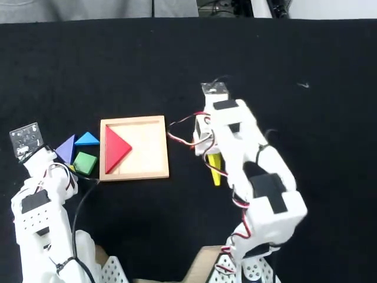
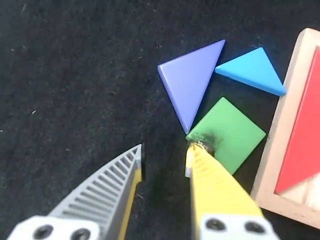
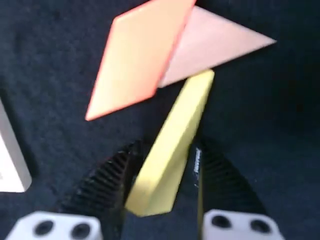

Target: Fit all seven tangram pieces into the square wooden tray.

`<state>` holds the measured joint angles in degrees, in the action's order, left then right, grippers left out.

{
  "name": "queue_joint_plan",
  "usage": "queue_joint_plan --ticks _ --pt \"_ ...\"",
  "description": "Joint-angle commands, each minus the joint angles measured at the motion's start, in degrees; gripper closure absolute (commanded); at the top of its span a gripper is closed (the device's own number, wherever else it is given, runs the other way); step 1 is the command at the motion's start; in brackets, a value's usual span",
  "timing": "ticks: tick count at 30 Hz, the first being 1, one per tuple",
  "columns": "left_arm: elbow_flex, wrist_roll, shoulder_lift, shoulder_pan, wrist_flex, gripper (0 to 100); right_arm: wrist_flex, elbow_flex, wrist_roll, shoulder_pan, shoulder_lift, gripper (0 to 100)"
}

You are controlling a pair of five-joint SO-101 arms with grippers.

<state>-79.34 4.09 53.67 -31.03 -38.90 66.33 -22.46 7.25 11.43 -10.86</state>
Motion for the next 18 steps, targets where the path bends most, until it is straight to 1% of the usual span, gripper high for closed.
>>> queue_joint_plan --ticks 1,3,8,13,18 --pt "0.2 -0.4 0.8 0.7 1.2 84 0.7 -1.3 -0.9 -1.9 6.2 82.1" --pt "0.2 -0.4 0.8 0.7 1.2 84 0.7 -2.5 -2.1 -1.7 7.2 82.2" --pt "0.2 -0.4 0.8 0.7 1.2 84 0.8 -2.9 -2.5 -1.9 7.7 82.8" --pt "0.2 -0.4 0.8 0.7 1.2 84 0.8 -2.7 -2.5 -1.8 7.8 91.6" --pt "0.2 -0.4 0.8 0.7 1.2 84 1.1 -2.6 -2.5 -1.8 8.1 91.3"
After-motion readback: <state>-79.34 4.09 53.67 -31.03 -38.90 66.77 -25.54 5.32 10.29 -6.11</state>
